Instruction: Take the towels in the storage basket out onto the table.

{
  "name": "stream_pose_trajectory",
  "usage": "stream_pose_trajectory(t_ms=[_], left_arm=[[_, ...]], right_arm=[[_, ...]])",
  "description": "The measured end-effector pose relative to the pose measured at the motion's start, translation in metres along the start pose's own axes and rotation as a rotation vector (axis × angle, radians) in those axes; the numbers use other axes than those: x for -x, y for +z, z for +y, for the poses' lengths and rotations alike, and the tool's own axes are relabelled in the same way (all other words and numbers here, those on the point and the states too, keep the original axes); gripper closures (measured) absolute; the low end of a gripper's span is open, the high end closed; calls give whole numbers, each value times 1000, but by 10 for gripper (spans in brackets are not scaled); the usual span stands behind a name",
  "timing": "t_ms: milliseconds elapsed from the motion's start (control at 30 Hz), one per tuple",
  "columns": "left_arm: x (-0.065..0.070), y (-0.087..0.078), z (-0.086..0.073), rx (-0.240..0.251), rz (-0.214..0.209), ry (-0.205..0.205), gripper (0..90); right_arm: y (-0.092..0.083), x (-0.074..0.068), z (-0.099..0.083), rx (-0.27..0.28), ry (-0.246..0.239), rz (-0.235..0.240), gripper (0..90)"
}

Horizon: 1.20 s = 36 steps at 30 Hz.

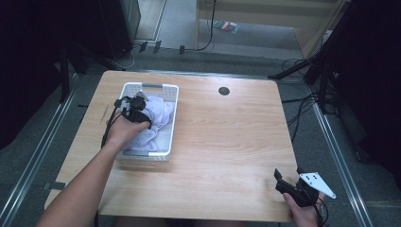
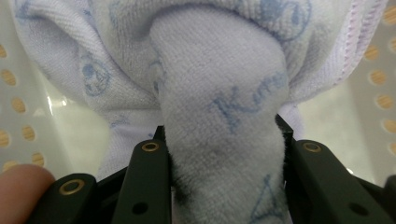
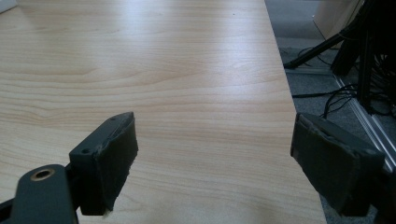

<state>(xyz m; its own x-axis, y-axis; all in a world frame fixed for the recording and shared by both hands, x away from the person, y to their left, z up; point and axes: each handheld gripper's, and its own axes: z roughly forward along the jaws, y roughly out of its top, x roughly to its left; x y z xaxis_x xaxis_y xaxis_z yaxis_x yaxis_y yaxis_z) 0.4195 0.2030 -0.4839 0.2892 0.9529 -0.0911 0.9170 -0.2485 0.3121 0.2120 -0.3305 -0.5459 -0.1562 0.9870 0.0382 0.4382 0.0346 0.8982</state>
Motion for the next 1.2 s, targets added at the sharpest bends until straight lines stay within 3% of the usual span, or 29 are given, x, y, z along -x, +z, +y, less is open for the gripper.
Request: stream_pose_trajectory(t_ms=[100,633,800,1200], left_arm=[[-1,-9,2,17,-13,-6,639],[2,-61,16,75,12,18,635],[2,-76,20,88,-1,19,633],[10,-107,30,116,22,32,632]], right_arm=[[0,0,0,-1,1,-1,151],[0,0,0,-2,-2,-2,152],[0,0,0,-2,-4,-2,152],[0,0,0,-5,-2,-3,153]])
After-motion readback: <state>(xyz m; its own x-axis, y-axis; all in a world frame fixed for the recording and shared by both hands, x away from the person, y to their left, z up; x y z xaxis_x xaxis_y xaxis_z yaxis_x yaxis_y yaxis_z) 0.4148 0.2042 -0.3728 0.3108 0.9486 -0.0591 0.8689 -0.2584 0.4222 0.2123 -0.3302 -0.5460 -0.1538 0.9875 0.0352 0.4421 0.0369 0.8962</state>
